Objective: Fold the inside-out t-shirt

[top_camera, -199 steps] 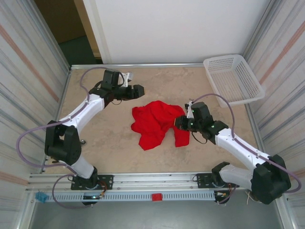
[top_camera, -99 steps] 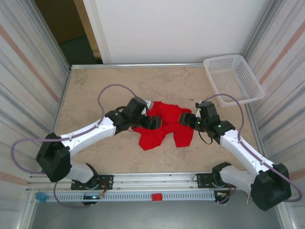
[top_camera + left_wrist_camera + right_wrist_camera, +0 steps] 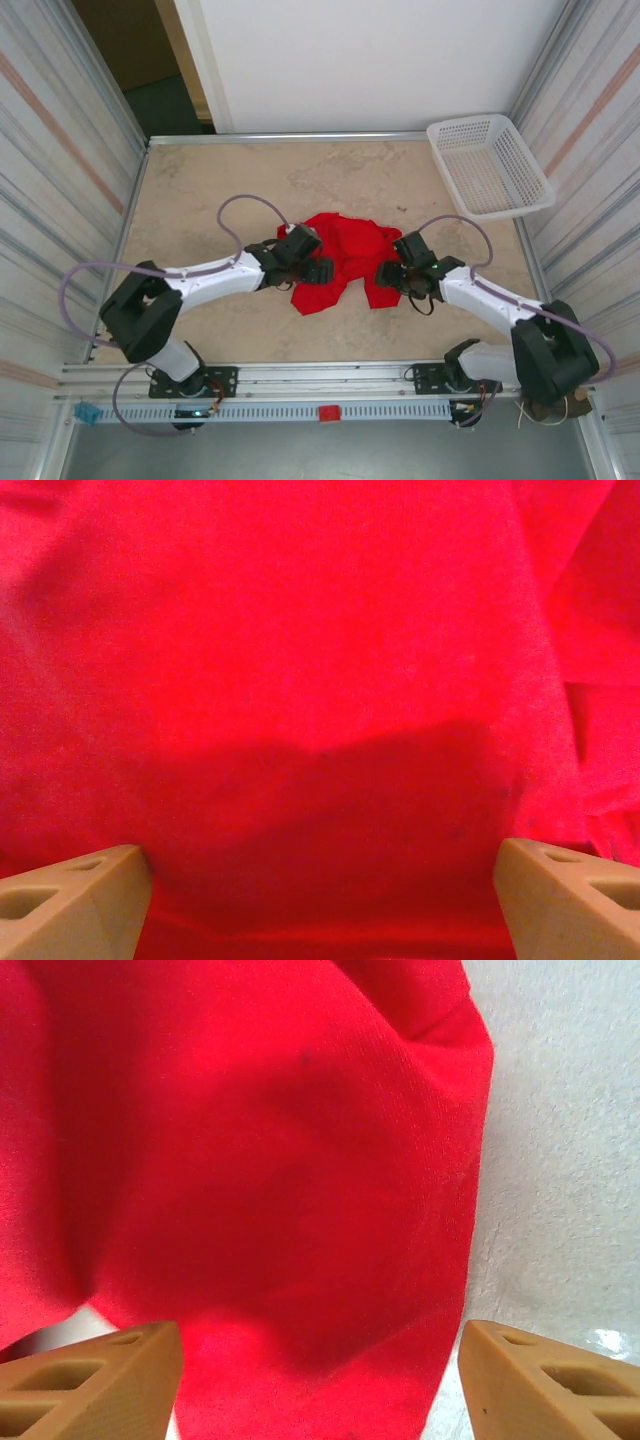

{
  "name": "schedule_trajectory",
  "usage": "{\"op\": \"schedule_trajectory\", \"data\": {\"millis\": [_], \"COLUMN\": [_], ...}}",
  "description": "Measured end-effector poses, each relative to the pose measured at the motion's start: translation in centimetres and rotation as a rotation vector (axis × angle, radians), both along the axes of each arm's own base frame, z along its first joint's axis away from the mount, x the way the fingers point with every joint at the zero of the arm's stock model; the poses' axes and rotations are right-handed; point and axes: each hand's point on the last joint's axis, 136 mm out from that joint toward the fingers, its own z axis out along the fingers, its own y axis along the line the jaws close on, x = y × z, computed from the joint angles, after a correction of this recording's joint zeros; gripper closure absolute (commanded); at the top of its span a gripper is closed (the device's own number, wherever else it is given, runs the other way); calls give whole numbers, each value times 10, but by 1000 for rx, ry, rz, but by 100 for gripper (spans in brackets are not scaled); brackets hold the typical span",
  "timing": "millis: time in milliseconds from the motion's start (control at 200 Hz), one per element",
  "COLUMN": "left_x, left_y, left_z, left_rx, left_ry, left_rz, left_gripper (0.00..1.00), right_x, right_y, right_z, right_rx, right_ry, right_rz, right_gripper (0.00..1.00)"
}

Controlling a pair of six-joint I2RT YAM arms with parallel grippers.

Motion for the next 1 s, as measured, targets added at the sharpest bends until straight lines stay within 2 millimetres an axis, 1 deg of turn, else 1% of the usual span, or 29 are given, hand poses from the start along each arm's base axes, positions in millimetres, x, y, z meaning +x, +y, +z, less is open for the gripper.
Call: {"op": "schedule_trajectory", "data": {"millis": [40,75,110,135,155,160,190,235,256,316,386,436,461,486,496,566,586,611,621,636,706,746,787,822,877,937,957,972,1002], "left_x": [0,-1,-1,0,0,1,1,2,3,8,19,31,37,43,46,69,76,83,85,89,101,104,105,105,101,98,97,97,96], "left_y": [-4,-8,-12,-13,-15,-15,-16,-16,-15,-10,-2,8,14,19,22,44,52,62,64,72,101,118,132,141,150,155,157,157,159], "left_z": [-5,-9,-13,-16,-17,-18,-21,-25,-27,-26,-17,1,12,24,31,84,102,124,130,146,204,235,263,280,301,311,312,312,310], "left_rx": [0,-2,-6,-10,-11,-12,-11,-10,-9,-8,-15,-25,-33,-45,-51,-112,-134,-161,-169,-188,-255,-287,-313,-326,-342,-349,-357,-352,-353], "left_ry": [11,19,26,32,33,33,41,51,54,55,38,8,-9,-30,-42,-135,-166,-207,-216,-249,-359,-420,-478,-514,-558,-578,-578,-579,-572], "left_rz": [2,4,9,18,18,20,28,40,44,62,81,99,109,119,124,168,185,203,208,222,266,287,302,309,305,293,296,291,293], "left_gripper": [11,13,19,26,34,36,54,88,100,100,100,100,100,100,100,100,100,100,100,100,100,100,100,100,81,71,71,73,87], "right_x": [1,2,3,4,5,5,6,9,10,20,39,56,65,75,78,99,102,106,107,108,108,105,103,101,98,96,96,96,95], "right_y": [0,-1,-1,-1,0,0,0,1,1,1,-5,-13,-17,-24,-25,-42,-47,-53,-54,-56,-63,-64,-65,-64,-64,-64,-64,-64,-64], "right_z": [-6,-10,-13,-15,-17,-17,-18,-16,-15,-3,25,58,77,102,108,179,196,223,229,246,298,321,338,349,361,367,367,367,365], "right_rx": [-10,-18,-25,-28,-29,-28,-28,-26,-23,-1,35,72,91,113,118,161,167,179,183,191,211,220,224,227,234,237,238,239,239], "right_ry": [12,18,21,25,25,24,25,21,18,-5,-68,-141,-183,-236,-252,-410,-447,-506,-517,-554,-665,-715,-752,-772,-794,-804,-803,-800,-794], "right_rz": [-8,-16,-20,-18,-20,-20,-21,-20,-22,-25,-52,-80,-95,-114,-118,-150,-157,-162,-164,-163,-158,-150,-141,-134,-126,-124,-123,-123,-122], "right_gripper": [36,48,70,86,99,100,100,100,100,100,100,100,100,100,100,100,100,100,100,100,100,100,100,100,100,100,100,100,100]}}
